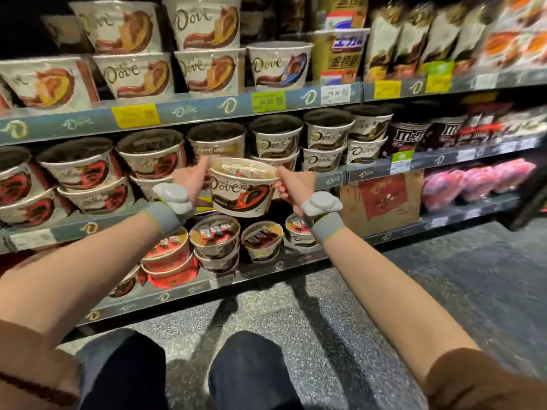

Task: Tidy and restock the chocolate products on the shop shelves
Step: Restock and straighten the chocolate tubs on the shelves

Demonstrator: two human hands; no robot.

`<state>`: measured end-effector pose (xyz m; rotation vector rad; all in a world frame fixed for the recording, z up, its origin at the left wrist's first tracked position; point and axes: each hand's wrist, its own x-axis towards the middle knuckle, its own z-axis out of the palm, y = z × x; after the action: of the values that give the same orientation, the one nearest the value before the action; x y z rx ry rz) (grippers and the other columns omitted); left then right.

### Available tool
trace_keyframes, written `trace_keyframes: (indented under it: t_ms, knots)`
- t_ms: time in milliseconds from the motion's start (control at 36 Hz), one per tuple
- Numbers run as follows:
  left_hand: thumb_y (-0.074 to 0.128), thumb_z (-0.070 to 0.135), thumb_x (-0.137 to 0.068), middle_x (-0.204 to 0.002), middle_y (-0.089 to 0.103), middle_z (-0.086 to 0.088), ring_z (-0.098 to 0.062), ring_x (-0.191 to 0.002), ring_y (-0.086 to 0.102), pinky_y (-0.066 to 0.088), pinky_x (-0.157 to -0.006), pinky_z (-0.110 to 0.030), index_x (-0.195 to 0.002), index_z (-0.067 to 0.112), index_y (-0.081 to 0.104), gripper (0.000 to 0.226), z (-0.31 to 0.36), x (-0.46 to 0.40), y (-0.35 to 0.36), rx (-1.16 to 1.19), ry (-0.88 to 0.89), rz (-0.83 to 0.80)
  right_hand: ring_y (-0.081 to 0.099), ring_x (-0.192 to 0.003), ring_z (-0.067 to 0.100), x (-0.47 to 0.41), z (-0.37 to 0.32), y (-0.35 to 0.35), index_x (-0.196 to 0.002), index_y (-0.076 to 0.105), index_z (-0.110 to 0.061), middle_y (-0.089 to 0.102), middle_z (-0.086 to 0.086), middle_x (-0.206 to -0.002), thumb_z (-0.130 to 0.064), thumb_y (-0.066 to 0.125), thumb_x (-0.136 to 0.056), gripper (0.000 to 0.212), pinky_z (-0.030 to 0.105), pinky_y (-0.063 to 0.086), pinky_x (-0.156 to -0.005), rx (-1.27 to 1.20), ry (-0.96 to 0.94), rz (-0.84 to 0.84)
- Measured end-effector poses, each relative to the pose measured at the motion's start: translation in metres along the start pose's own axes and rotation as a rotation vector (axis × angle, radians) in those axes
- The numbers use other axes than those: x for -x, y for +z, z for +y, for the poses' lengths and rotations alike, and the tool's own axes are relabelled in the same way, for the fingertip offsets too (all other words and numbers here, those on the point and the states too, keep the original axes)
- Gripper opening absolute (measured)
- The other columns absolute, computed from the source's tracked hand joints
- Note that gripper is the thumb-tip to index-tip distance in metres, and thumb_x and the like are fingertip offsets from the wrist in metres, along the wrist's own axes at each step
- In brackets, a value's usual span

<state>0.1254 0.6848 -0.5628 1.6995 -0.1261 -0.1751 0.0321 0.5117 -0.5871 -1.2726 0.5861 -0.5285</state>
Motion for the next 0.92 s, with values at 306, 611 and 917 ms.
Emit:
trace_keyframes:
  t_ms: [306,611,917]
  knots:
    - [0.061,0.039,-0.078,-0.096,0.07,-0.007,-0.021,-0.083,0.067,0.055,-0.057,-0.039,-0.09,0.01,0.065,0.032,-0.018,-0.004,0.015,0.019,-0.086,-0.034,0.037,-0.033,0.006,-0.006,0.019,-0.018,-0.08,0.059,0.003,0.051,0.008,-0.056,-0.006,0.06,-0.085,0.01,0.016,0.028,-0.032,-0.059,0.048,0.003]
    - [0.058,0.038,-0.082,-0.086,0.064,0.001,-0.015,-0.078,0.06,0.055,-0.081,-0.056,-0.08,0.014,0.059,0.023,-0.03,-0.008,0.033,0.009,-0.092,-0.052,0.036,-0.034,0.005,-0.023,0.039,-0.03,-0.069,0.059,-0.002,0.05,0.006,-0.056,-0.01,0.064,-0.085,0.018,0.015,0.029,-0.033,-0.047,0.069,0.008]
    - [0.07,0.043,-0.066,-0.101,0.071,-0.005,-0.025,-0.097,0.066,0.055,-0.081,-0.053,-0.098,0.014,0.068,0.043,-0.042,-0.027,0.041,-0.008,-0.131,-0.185,0.033,-0.046,0.008,-0.044,0.06,-0.045,-0.08,0.058,-0.006,0.04,-0.001,-0.056,-0.016,0.062,-0.089,0.014,0.016,0.031,-0.038,-0.128,0.109,-0.049]
